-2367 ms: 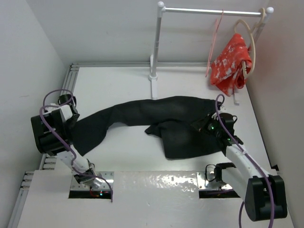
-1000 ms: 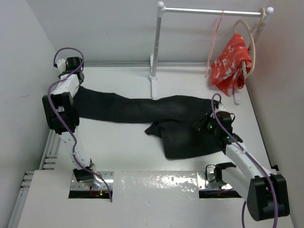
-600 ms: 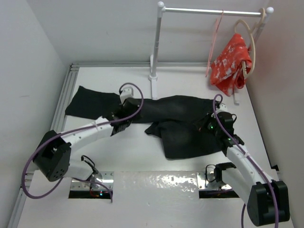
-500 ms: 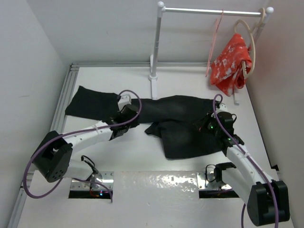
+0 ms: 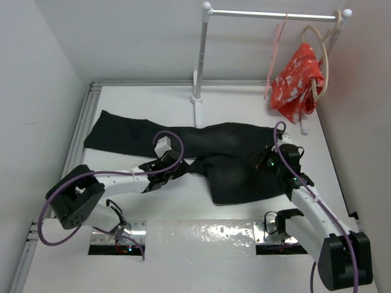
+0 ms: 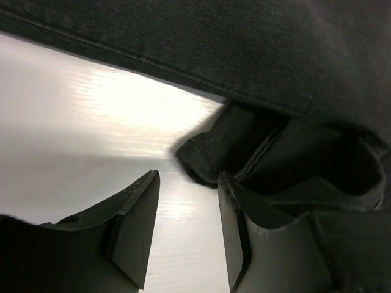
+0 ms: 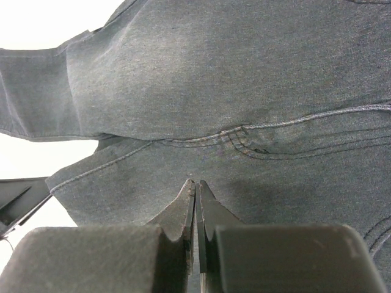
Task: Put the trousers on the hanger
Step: Flatten out the trousers at the center of the board.
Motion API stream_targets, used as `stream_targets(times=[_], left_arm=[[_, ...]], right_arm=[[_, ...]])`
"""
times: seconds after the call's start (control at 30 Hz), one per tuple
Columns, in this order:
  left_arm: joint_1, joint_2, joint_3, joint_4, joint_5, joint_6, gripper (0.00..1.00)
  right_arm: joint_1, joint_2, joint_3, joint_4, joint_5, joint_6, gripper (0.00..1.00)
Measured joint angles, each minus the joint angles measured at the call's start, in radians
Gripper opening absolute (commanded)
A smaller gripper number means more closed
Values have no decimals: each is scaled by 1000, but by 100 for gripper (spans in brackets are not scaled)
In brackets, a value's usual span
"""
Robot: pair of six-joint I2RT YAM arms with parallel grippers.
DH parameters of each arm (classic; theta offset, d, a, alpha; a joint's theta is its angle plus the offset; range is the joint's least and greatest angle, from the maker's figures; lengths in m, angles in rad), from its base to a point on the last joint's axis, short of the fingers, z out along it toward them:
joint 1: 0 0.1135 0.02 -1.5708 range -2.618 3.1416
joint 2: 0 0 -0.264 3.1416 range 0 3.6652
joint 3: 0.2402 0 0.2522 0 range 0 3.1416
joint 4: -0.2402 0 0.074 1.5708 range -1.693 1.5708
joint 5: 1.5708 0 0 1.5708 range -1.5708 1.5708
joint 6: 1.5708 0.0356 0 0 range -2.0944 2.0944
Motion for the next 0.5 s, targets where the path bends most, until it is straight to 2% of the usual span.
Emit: stream_targets(times=[0.2,0.37,0.43,0.47,0.5], left_arm=[[-12,146,30,58,5,-117,41],[-14,206,91,61,10,-140,39],[-16,214,95,66,9,-143,28],[-16,221,98,68,8,-145,18],[-16,231,105,67,10,-146,1]], right_arm=[[0,2,0,0,-2,-3,0],[0,13,0,0,-5,-3,0],[0,13,0,1,-5,-3,0],[0,13,0,0,-5,-3,0],[0,13,0,0,-5,-3,0]])
